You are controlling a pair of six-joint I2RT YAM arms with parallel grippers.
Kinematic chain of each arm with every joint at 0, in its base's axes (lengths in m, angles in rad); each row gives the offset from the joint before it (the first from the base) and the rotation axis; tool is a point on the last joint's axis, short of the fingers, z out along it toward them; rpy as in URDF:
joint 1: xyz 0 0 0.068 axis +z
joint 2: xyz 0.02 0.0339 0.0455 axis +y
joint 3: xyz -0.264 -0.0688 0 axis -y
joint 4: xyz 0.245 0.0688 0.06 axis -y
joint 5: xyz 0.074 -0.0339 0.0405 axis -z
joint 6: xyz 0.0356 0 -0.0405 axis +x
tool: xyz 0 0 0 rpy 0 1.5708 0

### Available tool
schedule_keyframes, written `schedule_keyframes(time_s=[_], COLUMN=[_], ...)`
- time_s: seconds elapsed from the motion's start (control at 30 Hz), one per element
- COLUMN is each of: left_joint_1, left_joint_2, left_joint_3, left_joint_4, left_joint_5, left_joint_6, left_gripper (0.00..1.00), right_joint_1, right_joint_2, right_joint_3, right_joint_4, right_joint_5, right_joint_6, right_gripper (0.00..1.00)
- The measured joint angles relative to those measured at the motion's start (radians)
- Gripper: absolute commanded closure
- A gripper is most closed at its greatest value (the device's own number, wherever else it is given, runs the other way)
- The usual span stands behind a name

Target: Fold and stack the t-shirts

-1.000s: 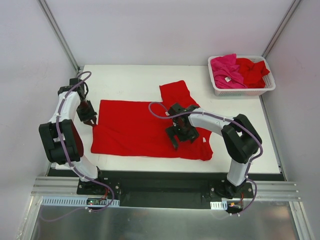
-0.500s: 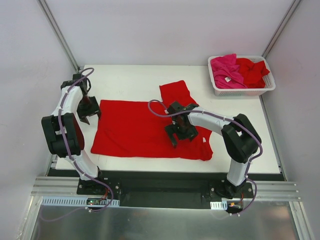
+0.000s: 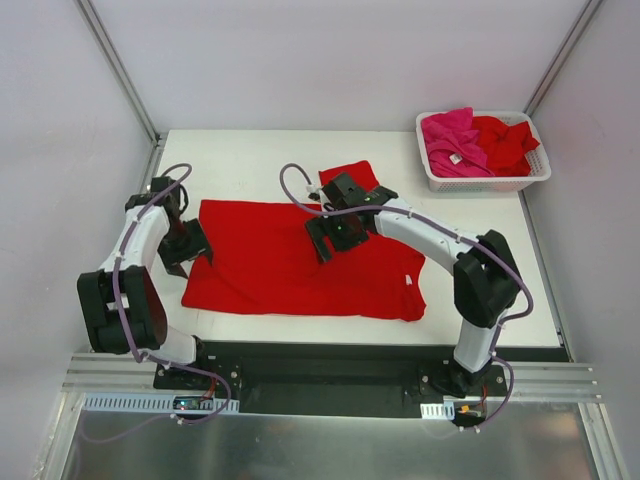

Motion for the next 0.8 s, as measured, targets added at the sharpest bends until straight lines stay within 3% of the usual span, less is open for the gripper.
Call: schedule_keyframes(time_s=[0.13,0.37,0.8], left_joint_1=[0.001,0.008,0.008], left_joint_2=[-0.069,-0.121,-0.152], left_joint_3=[-0.029,-0.063,-0.066], left_joint_4=[0.015,0.025,0.026], left_joint_5=[0.0,0.019,0.057], left_joint_6=[-0.011,-0.047,-0.061], left_gripper=[0.36,0.36,0.36], right_joint_1=[0.042,0.11,0.117], right_joint_2=[0.013,0.118,0.195], right_joint_3=[0.053,0.08,0.08], right_joint_4=[0.007,0.014,0.014], right_joint_5=[-0.009,-0.015,0.004], right_joint_6=[-0.021,-0.058,-0.106], right_gripper=[0.41,0.37,0.36])
